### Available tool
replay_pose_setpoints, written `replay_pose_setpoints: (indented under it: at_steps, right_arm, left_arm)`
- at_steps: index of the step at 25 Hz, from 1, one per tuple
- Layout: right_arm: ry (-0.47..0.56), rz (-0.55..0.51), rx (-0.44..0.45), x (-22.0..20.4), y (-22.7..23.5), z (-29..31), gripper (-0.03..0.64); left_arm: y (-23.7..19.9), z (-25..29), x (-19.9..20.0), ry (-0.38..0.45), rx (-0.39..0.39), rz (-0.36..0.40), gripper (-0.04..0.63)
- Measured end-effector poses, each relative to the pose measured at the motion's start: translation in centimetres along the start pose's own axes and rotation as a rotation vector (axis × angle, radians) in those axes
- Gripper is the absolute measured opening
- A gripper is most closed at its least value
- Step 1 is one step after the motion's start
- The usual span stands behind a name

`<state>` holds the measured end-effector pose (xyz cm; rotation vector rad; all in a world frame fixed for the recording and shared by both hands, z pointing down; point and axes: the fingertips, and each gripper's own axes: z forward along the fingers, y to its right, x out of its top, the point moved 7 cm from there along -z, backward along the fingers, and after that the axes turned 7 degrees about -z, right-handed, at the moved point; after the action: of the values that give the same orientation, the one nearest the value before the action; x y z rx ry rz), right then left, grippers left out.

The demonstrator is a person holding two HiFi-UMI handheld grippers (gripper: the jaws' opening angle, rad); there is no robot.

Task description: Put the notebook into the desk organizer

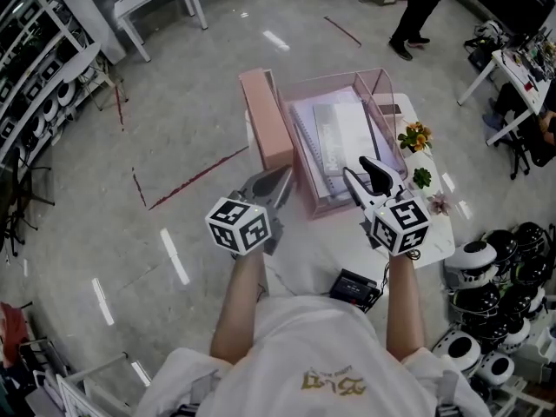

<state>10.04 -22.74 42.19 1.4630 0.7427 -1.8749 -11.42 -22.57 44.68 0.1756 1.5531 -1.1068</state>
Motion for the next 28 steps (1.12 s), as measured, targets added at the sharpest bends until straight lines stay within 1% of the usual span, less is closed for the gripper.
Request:
replay_pose_setpoints:
  at_steps: [5, 7, 9, 10, 12, 14, 18, 20, 22, 26, 28]
  right_arm:
    - [0.098, 0.230, 0.004, -0.7, -0.3, -2.2, 0.080]
    - [0.134, 0.290, -0.003, -0.8, -0.5, -3.1, 0.047]
    - [0.151, 0.325, -0.027, -1.2, -0.7, -4.1, 0.014]
    - [0.154, 0.336, -0.043, -1.5, -0.8, -4.7, 0.009]
    - [0.147, 0.340, -0.070, -2.0, -1.0, -5.6, 0.009]
    - [0.126, 0.316, -0.091, -2.2, -1.6, -6.3, 0.009]
    - [0.051, 0.193, -0.137, -2.6, -3.1, -7.4, 0.009]
    - [0.040, 0.167, -0.164, -2.8, -3.7, -8.2, 0.009]
    - [0.050, 0.155, -0.194, -2.9, -4.1, -9.1, 0.009]
    - [0.128, 0.158, -0.222, -2.7, -4.7, -10.9, 0.009]
    - [0.111, 0.155, -0.241, -2.9, -5.0, -11.5, 0.009]
  left_arm:
    - [1.9, 0.4, 0.3, 0.001, -0.035, 0.029, 0.015]
    - [2.6, 0.5, 0.3, -0.001, -0.043, 0.039, 0.015]
    - [3.3, 0.5, -0.1, -0.003, -0.053, 0.046, 0.015]
    - [3.7, 0.5, -0.3, -0.005, -0.059, 0.051, 0.015]
    - [4.5, 0.4, -0.9, -0.009, -0.069, 0.059, 0.015]
    - [5.1, 0.2, -1.4, -0.012, -0.074, 0.061, 0.015]
    - [5.9, -0.3, -2.4, -0.020, -0.077, 0.056, 0.015]
    - [6.4, -0.5, -2.9, -0.020, -0.079, 0.057, 0.015]
    - [6.9, -0.7, -3.4, -0.020, -0.083, 0.060, 0.015]
    - [7.5, -1.0, -4.6, -0.029, -0.087, 0.056, 0.015]
    - [7.9, -1.1, -5.1, -0.039, -0.094, 0.056, 0.016]
